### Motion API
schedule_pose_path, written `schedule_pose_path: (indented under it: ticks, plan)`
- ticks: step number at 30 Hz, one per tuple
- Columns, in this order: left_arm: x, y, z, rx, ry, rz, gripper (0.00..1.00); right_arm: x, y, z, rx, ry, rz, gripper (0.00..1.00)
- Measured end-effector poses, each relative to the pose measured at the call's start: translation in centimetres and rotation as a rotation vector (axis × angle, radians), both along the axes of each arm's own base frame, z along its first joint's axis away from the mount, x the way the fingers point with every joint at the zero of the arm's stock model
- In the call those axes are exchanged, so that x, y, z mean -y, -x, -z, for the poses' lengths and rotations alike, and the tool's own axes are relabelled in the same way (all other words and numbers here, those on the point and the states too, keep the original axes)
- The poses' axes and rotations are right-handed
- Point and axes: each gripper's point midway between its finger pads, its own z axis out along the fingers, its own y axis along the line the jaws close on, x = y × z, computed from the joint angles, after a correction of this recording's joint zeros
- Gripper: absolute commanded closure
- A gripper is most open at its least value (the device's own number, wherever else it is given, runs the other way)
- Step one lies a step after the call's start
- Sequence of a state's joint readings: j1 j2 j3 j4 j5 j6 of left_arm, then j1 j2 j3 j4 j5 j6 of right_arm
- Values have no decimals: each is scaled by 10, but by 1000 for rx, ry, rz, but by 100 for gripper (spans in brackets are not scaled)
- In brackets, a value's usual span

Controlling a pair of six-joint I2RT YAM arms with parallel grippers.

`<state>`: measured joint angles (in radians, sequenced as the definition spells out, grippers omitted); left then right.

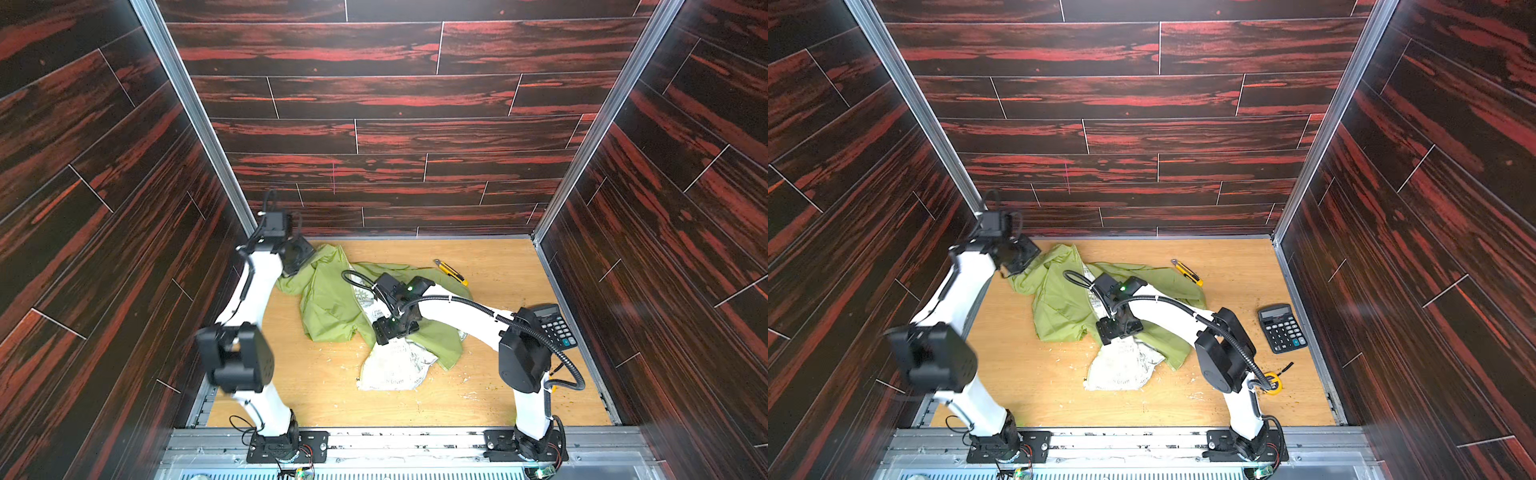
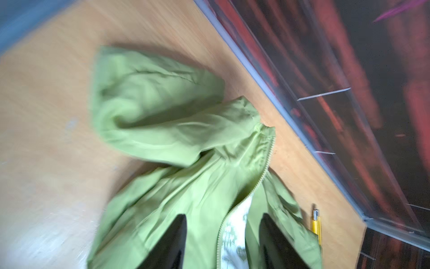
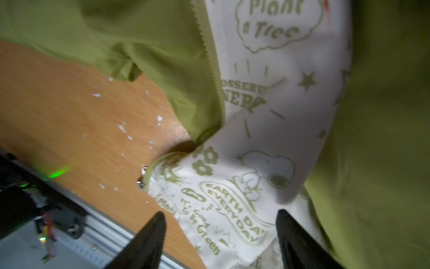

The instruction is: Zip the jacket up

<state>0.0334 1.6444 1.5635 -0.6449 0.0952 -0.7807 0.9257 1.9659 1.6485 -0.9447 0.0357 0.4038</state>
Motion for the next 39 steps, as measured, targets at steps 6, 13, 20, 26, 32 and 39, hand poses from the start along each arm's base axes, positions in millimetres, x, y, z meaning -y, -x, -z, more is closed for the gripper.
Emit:
schedule_pose_path:
  ticks: [6,13,20,26,32,39]
  plan:
    - [6,64,-12,84,-17,26,50,25,-13,-55,196,-43,86,5]
    - [19,108,10,72,25,74,45,40,-32,-137,449,-134,194,10]
    - [33,118,10,130,101,116,40,41,-33,-152,509,-155,241,12]
    - [40,109,25,89,139,138,38,19,-31,-150,400,-213,308,23]
    - [39,110,54,-12,130,143,38,-10,-14,-77,164,-160,349,23]
    - [39,110,80,-93,124,149,39,-40,6,-12,-57,-90,376,27]
